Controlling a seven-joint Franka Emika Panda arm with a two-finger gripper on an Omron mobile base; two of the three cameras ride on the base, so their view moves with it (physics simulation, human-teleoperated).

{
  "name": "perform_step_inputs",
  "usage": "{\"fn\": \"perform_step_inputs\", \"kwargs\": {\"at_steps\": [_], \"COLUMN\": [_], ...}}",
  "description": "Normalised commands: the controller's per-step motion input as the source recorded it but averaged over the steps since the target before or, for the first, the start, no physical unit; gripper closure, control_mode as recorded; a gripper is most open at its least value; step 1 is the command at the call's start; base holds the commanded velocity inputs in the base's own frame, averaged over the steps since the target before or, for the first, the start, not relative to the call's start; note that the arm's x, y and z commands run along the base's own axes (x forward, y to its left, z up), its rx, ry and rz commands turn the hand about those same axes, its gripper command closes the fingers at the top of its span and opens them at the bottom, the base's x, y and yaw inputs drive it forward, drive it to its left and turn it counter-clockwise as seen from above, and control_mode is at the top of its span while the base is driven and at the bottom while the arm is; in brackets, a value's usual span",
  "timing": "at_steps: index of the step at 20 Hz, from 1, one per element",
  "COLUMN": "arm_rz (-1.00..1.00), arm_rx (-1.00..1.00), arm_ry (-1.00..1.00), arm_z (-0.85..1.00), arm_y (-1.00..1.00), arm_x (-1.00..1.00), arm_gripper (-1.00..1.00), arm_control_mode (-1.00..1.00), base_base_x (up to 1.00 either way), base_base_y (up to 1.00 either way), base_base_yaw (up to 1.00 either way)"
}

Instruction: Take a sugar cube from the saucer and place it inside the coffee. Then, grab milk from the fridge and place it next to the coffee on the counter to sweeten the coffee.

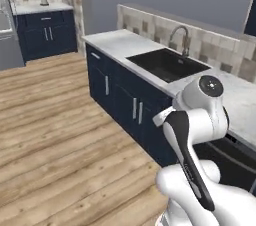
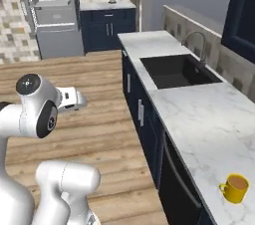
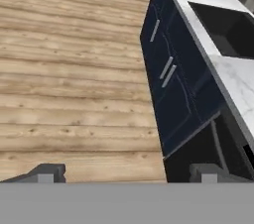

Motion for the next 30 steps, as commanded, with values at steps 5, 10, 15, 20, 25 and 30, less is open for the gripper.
{"fn": "perform_step_inputs", "kwargs": {"at_steps": [5,10,15,20,25,30], "arm_rz": [0.0,0.0,0.0,0.0,0.0,0.0], "arm_rx": [0.0,0.0,0.0,0.0,0.0,0.0], "arm_ry": [0.0,0.0,0.0,0.0,0.0,0.0], "arm_z": [0.0,0.0,0.0,0.0,0.0,0.0], "arm_y": [0.0,0.0,0.0,0.0,0.0,0.0], "arm_x": [0.0,0.0,0.0,0.0,0.0,0.0], "arm_gripper": [-1.0,-1.0,-1.0,-1.0,-1.0,-1.0], "arm_control_mode": [1.0,1.0,1.0,1.0,1.0,1.0], "base_base_x": [0.53,1.0,1.0,1.0,1.0,1.0], "base_base_y": [0.32,0.15,0.09,0.48,0.59,0.53], "base_base_yaw": [0.51,0.21,0.17,0.17,0.16,0.09]}}
